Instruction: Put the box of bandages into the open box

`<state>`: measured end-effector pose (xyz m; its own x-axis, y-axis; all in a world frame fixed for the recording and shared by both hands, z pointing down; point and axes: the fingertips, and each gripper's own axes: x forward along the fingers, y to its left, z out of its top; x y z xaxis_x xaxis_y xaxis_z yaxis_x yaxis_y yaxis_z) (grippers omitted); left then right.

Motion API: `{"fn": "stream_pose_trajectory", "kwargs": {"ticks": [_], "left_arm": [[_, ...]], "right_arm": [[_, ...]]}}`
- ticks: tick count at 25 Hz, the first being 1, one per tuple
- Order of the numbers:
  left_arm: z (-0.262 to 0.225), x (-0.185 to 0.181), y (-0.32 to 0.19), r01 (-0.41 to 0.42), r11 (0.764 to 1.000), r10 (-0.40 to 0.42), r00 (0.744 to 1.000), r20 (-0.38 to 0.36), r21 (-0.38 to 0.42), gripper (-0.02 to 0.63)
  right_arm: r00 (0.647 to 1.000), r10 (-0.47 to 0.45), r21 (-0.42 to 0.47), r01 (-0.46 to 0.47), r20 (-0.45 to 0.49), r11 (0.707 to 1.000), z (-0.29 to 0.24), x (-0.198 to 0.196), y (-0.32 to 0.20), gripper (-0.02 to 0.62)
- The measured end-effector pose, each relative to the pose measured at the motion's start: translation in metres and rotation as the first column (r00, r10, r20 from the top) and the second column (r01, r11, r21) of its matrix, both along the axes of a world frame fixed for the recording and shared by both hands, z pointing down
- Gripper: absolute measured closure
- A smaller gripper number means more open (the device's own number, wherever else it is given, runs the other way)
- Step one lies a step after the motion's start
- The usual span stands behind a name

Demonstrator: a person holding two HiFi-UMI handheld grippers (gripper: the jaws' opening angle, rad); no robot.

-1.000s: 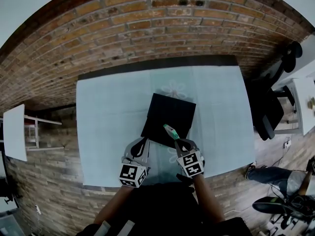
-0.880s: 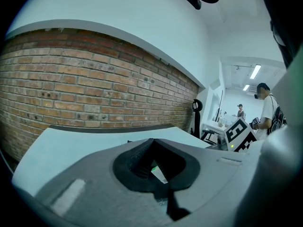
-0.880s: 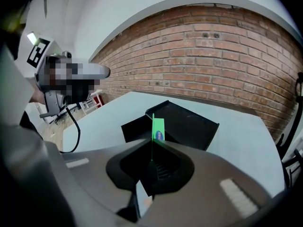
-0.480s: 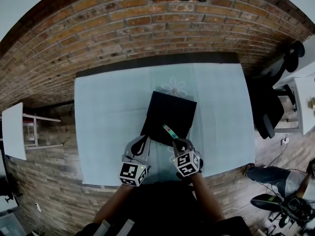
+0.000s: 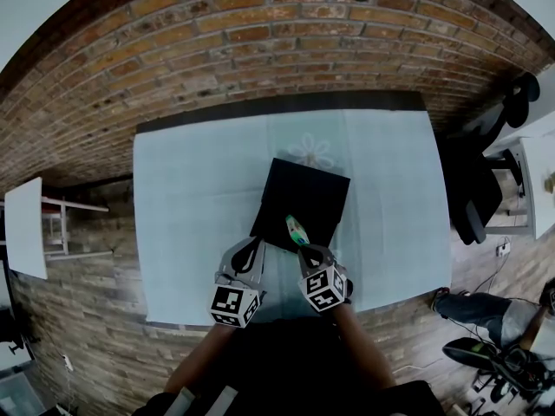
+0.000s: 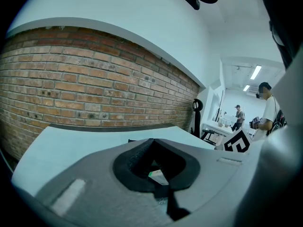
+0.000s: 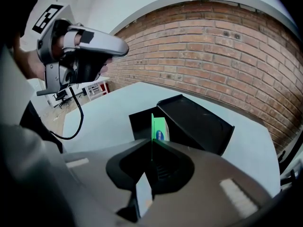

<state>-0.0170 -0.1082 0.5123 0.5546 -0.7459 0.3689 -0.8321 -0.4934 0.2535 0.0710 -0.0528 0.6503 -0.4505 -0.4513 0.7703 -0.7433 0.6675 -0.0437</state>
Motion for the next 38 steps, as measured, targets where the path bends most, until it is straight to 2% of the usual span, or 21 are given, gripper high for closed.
{"fn": "stream_pose_trajectory", "kwargs": {"ticks": [14,28,38], "left_arm": [[0.001,-0.009,-0.001,0.019,1.0,-0.019,1.0,0.002,-0.001,0.607],[0.003,-0.014,-0.001,0.029,1.0,-0.029,1.0,0.005,-0.005,0.607],[0.003,-0.017,-0.001,0.035,0.999,-0.035,0.999,0.005,-0.004,0.607]], "right_arm": [[0.995,-0.084,0.027,0.086,-0.053,0.996,0.011,-0.016,-0.01,0.584],[0.985,-0.145,-0.001,0.146,-0.094,0.989,0.03,-0.023,-0.01,0.563],[0.982,-0.157,-0.032,0.154,-0.103,0.987,0.039,-0.027,-0.006,0.532]]}}
